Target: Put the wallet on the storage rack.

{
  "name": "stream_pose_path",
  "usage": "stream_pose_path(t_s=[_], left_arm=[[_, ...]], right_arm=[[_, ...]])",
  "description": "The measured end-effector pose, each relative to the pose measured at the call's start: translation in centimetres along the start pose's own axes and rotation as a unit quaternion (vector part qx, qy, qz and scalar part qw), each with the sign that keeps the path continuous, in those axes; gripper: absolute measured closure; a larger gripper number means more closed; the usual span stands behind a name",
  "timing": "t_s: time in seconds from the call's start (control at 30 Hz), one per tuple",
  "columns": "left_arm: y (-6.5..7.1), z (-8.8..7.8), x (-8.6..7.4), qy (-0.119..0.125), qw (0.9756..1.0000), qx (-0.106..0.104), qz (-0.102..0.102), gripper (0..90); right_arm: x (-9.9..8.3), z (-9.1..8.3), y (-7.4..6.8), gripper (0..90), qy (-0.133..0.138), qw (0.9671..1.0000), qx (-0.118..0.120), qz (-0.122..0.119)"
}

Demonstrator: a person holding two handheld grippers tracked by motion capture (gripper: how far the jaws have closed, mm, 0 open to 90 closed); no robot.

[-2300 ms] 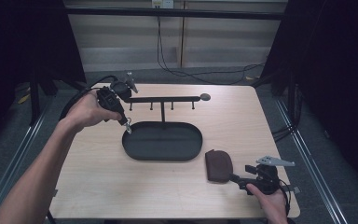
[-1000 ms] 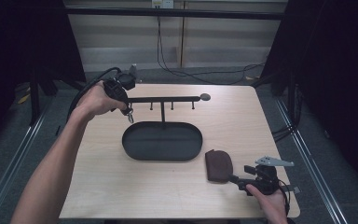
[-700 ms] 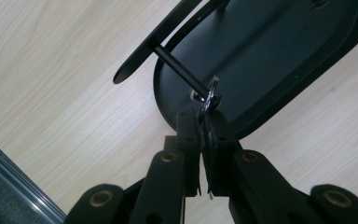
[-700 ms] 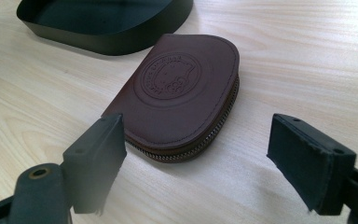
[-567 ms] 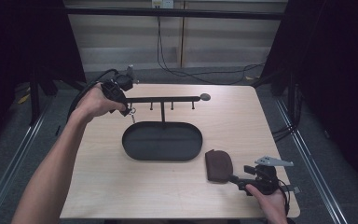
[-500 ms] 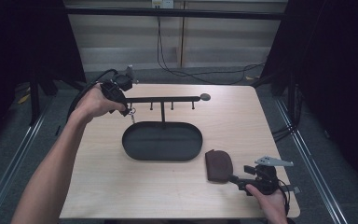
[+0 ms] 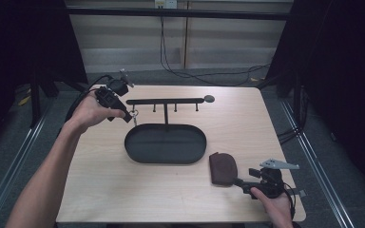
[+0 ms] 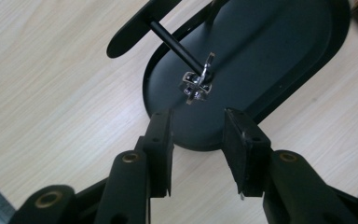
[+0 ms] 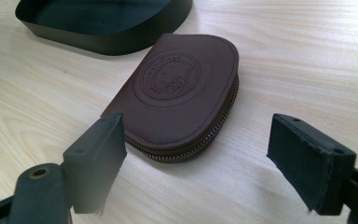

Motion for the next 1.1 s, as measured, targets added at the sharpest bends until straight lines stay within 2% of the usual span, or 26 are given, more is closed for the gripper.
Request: stream_pose_path(t_s=[0.13, 0.17, 0.2, 0.3, 0.47, 0.63, 0.7, 0.77, 0.87, 0.93, 1.03, 1.1], left_arm=[[0.1, -0.3, -0.8, 0.023, 0.9994, -0.023, -0.007, 53.3], [0.1, -0.3, -0.8, 0.023, 0.9994, -0.023, -0.007, 51.6], [0.3, -0.1, -1.6, 0.039, 0.9987, -0.026, -0.019, 48.0], [0.3, 0.3, -2.6, 0.057, 0.9976, -0.032, -0.023, 44.4], [0.0, 1.0, -3.9, 0.064, 0.9971, -0.026, -0.030, 36.9], [0.1, 1.6, -5.0, 0.099, 0.9930, -0.042, -0.048, 27.6], [0.1, 2.0, -5.7, 0.112, 0.9918, -0.038, -0.049, 24.4], [0.1, 2.3, -6.5, 0.119, 0.9896, -0.060, -0.054, 18.0], [0.2, 3.0, -7.6, 0.128, 0.9884, -0.064, -0.052, 21.1], [0.3, 3.5, -8.5, 0.133, 0.9874, -0.062, -0.061, 20.0], [0.7, 3.9, -9.6, 0.147, 0.9857, -0.063, -0.053, 20.1], [1.0, 4.2, -10.6, 0.167, 0.9824, -0.061, -0.056, 19.8]], right_arm=[[0.0, 0.0, 0.0, 19.0, 0.001, 1.0000, 0.000, -0.001], [0.0, 0.0, 0.0, 18.9, 0.001, 1.0000, 0.000, -0.001], [0.0, 0.0, 0.0, 18.9, 0.001, 1.0000, 0.000, -0.001], [0.0, 0.0, 0.0, 18.9, 0.000, 1.0000, 0.000, 0.000], [0.0, 0.0, 0.0, 18.9, 0.002, 1.0000, 0.001, -0.001], [0.0, 0.0, 0.0, 18.8, 0.001, 1.0000, 0.002, 0.002], [0.0, 0.0, 0.0, 18.9, 0.002, 1.0000, 0.002, 0.001], [0.0, 0.0, 0.0, 18.9, 0.003, 1.0000, 0.001, -0.001], [0.0, -0.1, 0.0, 18.9, 0.004, 1.0000, 0.001, 0.002], [0.1, 0.0, 0.1, 18.9, 0.004, 1.0000, 0.001, 0.003], [0.1, 0.0, 0.1, 18.9, 0.006, 1.0000, 0.000, 0.004], [0.1, -0.1, 0.2, 18.9, 0.008, 1.0000, 0.000, 0.005]])
Point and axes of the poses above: each handheld gripper's, and its own axes: z roughly forward along the jaws, x roughly out of its top, y roughly to its right, the point moved 3 cm from there along z, roughly forward along the jaws, and after that the axes turned 8 degrees about -z, right-handed, at the moved point
